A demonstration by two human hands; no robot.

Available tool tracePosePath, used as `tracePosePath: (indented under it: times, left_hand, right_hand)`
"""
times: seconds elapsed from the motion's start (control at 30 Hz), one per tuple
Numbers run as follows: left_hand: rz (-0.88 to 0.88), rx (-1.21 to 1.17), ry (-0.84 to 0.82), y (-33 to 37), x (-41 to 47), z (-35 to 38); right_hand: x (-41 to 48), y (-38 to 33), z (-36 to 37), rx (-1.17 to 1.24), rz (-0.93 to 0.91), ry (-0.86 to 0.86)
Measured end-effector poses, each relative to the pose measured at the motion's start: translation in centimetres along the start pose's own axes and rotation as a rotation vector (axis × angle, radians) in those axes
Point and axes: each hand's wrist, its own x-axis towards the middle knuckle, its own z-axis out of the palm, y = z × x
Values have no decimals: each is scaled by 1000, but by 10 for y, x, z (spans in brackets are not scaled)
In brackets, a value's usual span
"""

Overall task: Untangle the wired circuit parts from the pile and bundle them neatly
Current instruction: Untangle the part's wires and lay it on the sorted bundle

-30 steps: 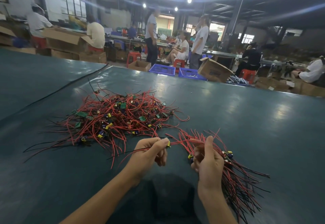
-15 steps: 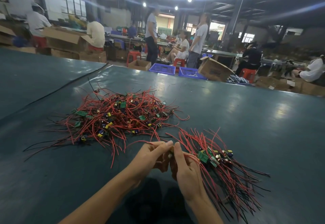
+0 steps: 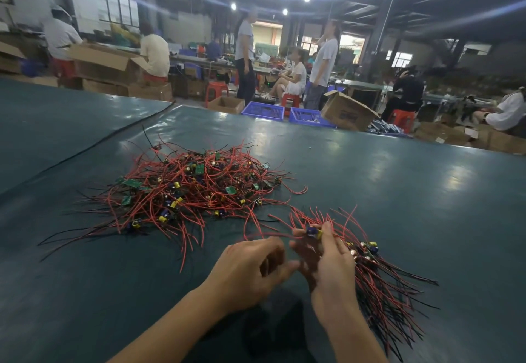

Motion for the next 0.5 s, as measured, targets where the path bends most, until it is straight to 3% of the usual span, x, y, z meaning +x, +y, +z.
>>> tracePosePath:
  times: [0.13, 0.27, 0.4, 0.5]
  left_hand:
    - [-1, -21, 22, -1, 0, -5]
    - [61, 74, 23, -5, 0, -9]
    - [56, 193, -166, -10, -1, -7]
    - [5, 232, -298, -16, -2, -4]
  right_hand:
    - [6, -8, -8, 175, 45, 85]
    - [0, -11, -3, 189, -85, 94]
    - [-13, -17, 6, 245, -230, 3]
    - [-17, -22, 4, 266, -231, -65]
